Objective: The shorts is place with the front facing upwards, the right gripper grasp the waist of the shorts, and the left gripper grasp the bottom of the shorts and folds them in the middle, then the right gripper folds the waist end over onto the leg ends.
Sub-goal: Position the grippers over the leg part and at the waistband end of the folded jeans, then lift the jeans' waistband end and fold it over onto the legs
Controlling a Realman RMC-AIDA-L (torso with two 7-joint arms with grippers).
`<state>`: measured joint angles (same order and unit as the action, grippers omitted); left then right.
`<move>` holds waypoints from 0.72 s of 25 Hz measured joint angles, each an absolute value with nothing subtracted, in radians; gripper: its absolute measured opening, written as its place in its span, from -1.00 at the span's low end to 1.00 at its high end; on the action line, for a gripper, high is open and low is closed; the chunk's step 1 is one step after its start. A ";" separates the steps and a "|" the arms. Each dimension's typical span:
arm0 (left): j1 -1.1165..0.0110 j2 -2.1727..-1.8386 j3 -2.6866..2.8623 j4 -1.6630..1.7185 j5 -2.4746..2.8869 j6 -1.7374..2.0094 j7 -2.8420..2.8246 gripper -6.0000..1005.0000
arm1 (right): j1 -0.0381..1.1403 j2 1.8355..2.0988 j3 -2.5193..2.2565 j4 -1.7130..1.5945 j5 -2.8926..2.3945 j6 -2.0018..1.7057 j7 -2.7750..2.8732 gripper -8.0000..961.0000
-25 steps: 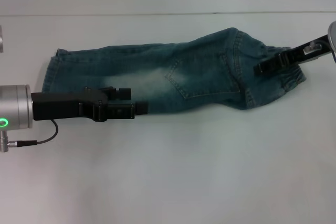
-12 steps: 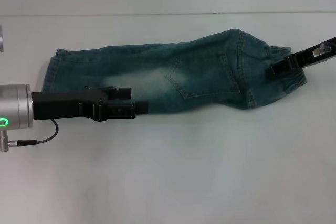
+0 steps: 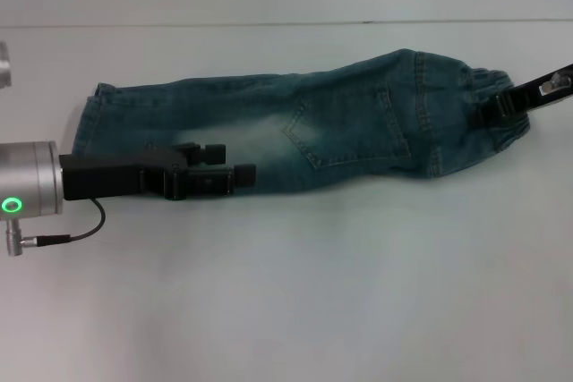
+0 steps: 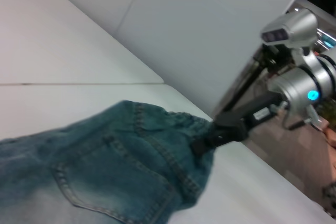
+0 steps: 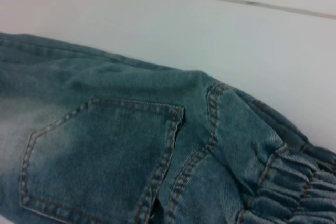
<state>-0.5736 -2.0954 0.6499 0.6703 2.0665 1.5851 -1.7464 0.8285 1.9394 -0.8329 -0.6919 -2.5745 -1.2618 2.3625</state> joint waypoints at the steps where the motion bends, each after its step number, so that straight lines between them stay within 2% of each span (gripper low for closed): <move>1: -0.574 -2.100 0.647 0.669 2.064 1.571 -1.748 0.77 | 0.825 1.940 -0.831 -0.702 -2.574 -1.271 2.362 -0.60; 5: -0.585 -2.119 0.647 0.651 2.062 1.511 -1.740 0.74 | 0.812 1.937 -0.828 -0.745 -2.567 -1.323 2.362 -0.64; 8: -0.601 -2.153 0.648 0.647 2.057 1.453 -1.671 0.71 | 0.797 1.937 -0.821 -0.791 -2.565 -1.380 2.361 -0.67; 11: -0.631 -2.172 0.668 0.593 1.988 1.361 -1.558 0.51 | 0.783 1.935 -0.802 -0.834 -2.565 -1.439 2.361 -0.70; 18: -0.711 -2.174 0.681 0.384 1.639 1.121 -1.222 0.13 | 0.754 1.921 -0.708 -0.894 -2.557 -1.578 2.361 -0.74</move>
<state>-0.7115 -2.1739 0.6812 0.3837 1.6394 1.1213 -1.2218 0.7542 1.9205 -0.7082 -0.8939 -2.5573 -1.5777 2.3607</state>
